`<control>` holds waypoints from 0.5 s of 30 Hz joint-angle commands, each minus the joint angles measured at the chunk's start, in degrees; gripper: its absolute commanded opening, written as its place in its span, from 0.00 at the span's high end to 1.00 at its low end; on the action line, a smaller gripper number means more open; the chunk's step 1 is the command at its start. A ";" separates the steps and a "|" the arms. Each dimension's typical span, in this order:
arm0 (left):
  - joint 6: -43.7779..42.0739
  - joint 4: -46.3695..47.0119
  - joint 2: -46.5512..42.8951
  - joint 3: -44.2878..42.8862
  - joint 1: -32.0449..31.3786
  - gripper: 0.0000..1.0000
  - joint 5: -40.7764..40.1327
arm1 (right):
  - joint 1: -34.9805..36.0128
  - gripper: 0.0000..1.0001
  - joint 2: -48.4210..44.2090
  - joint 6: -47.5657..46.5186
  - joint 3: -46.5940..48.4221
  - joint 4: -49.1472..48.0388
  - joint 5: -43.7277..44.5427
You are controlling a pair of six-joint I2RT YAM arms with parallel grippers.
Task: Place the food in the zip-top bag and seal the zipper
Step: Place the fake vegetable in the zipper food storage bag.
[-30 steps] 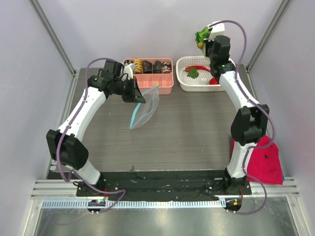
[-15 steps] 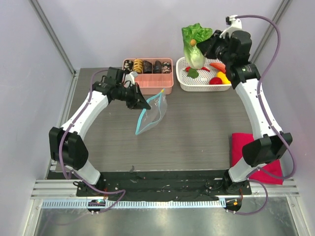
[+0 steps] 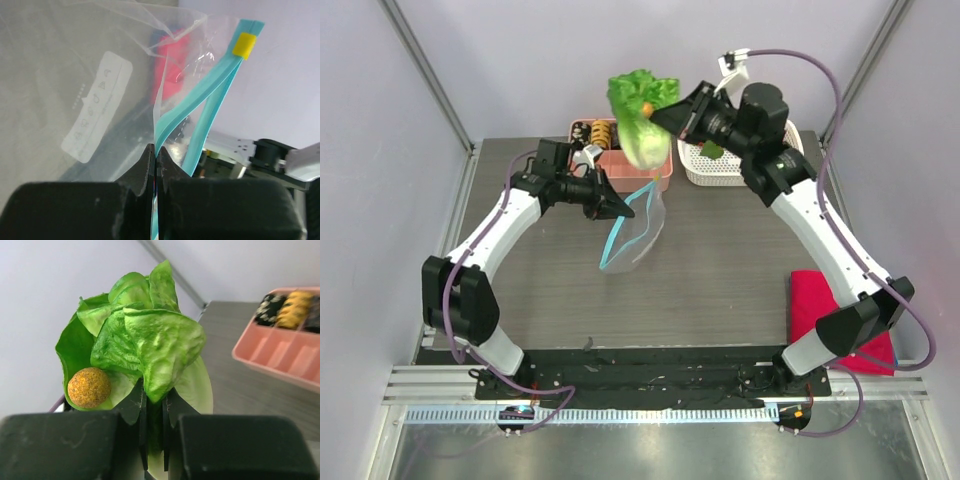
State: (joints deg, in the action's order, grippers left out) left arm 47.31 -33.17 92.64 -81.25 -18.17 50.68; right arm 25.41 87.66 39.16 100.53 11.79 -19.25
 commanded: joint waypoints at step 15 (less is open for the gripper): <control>22.21 23.58 0.08 6.11 2.44 1.00 14.98 | 12.91 0.99 -5.39 -1.27 -14.04 -17.68 1.05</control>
State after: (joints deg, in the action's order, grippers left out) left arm 65.82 -15.38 93.27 -75.33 -15.99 61.80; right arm 37.21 85.84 40.99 89.01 2.07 -20.05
